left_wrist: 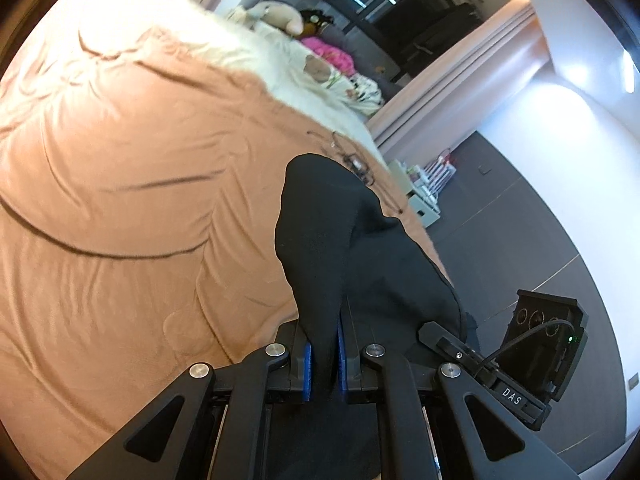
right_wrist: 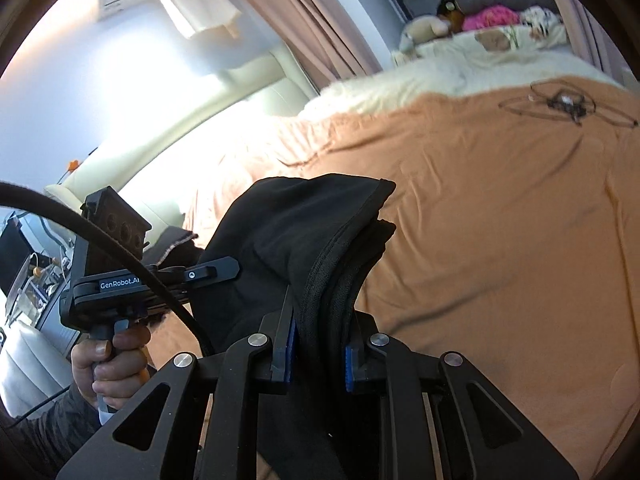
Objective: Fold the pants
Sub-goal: 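Lift the folded shorts with both grippers and carry them toward the clothes stack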
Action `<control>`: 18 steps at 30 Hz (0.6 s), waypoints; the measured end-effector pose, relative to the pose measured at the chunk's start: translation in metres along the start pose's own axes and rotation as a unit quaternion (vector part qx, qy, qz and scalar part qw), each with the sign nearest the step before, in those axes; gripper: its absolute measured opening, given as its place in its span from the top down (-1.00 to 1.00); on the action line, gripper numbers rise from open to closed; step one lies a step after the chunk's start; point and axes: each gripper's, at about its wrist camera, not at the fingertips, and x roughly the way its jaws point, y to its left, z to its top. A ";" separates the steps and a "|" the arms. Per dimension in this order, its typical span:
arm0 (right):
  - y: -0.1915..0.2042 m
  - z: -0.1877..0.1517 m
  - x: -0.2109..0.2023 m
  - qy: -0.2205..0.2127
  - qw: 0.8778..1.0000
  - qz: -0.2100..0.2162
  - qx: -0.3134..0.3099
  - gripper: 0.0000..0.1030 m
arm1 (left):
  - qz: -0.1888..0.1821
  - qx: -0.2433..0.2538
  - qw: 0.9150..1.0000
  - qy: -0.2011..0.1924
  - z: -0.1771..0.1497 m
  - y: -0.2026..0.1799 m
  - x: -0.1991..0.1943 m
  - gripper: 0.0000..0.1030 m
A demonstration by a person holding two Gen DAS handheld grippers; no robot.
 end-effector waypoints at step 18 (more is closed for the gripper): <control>0.088 -0.018 -0.053 -0.066 0.995 0.009 -0.077 0.72 | 0.003 0.037 0.995 -0.095 0.028 -0.038 -0.131 0.82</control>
